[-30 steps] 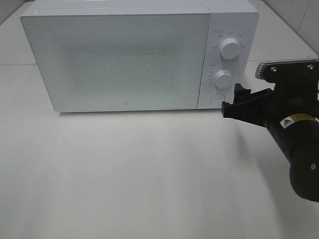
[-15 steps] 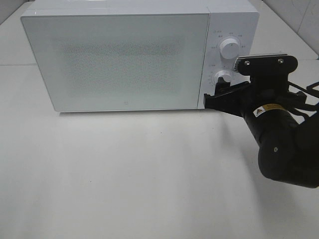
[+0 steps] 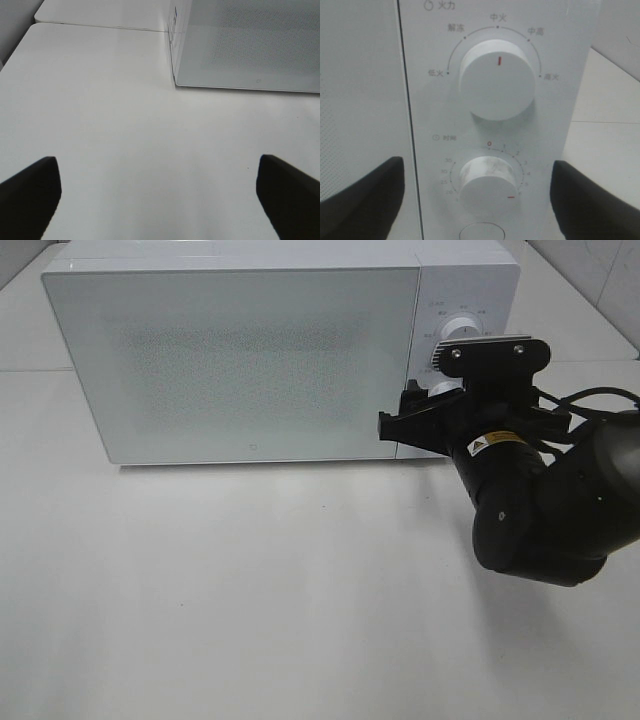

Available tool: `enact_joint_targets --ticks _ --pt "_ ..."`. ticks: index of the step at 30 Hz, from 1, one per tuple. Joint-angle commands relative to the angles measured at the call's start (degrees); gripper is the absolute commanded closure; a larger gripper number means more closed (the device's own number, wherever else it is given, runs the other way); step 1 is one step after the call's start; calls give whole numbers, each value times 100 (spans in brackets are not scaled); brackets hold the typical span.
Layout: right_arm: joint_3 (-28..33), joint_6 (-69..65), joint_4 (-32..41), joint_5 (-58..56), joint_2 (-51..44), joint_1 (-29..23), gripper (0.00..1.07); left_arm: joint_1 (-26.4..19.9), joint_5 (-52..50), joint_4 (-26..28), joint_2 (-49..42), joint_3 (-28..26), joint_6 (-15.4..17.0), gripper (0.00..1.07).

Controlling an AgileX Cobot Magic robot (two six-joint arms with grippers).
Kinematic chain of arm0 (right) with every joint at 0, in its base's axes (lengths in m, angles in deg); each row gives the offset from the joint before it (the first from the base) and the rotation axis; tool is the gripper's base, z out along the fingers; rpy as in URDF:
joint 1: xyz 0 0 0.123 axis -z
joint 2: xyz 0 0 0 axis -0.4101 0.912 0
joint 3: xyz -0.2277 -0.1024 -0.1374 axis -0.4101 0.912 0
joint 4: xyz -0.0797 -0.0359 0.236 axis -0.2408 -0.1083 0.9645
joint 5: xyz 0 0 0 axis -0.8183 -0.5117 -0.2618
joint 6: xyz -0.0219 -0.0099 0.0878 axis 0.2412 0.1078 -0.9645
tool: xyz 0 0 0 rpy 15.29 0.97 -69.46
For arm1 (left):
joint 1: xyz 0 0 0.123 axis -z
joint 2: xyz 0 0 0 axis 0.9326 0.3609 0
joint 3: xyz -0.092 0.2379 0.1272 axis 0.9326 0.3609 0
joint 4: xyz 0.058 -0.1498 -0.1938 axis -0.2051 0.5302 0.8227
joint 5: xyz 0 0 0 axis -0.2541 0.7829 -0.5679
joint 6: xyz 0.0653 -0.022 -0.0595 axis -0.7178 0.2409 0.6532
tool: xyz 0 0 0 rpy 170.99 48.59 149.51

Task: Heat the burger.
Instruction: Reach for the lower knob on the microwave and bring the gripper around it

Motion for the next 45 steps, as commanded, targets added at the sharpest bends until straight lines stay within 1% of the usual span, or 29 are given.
enact_joint_targets --ticks 1,9,20,23,29,39,40,41,43,44,45 --pt "-218 -40 -52 0 178 34 31 6 -46 46 -155 23 17 8" --pt "-361 -40 -52 -46 309 40 31 6 -46 46 -155 23 17 8" --pt "-413 -63 -97 -195 378 304 31 6 -46 46 -155 23 17 8" --pt "-539 -63 -212 -327 493 315 31 6 -46 46 -143 23 11 8" --pt "-670 -52 -178 -367 607 321 31 6 -46 46 -138 23 11 8" --pt "-670 -40 -160 -281 607 350 32 6 -46 46 -138 23 11 8" --pt "-670 0 -160 -241 607 367 35 6 -46 46 -138 23 11 8" --pt "-670 0 -160 -241 607 367 35 6 -46 46 -138 23 11 8" --pt "-670 40 -160 -143 607 367 44 6 -46 46 -138 23 11 8" --pt "-670 40 -160 -143 607 367 44 6 -46 46 -138 23 11 8" --pt "-670 57 -160 -120 607 367 53 6 -46 46 -138 23 11 8"
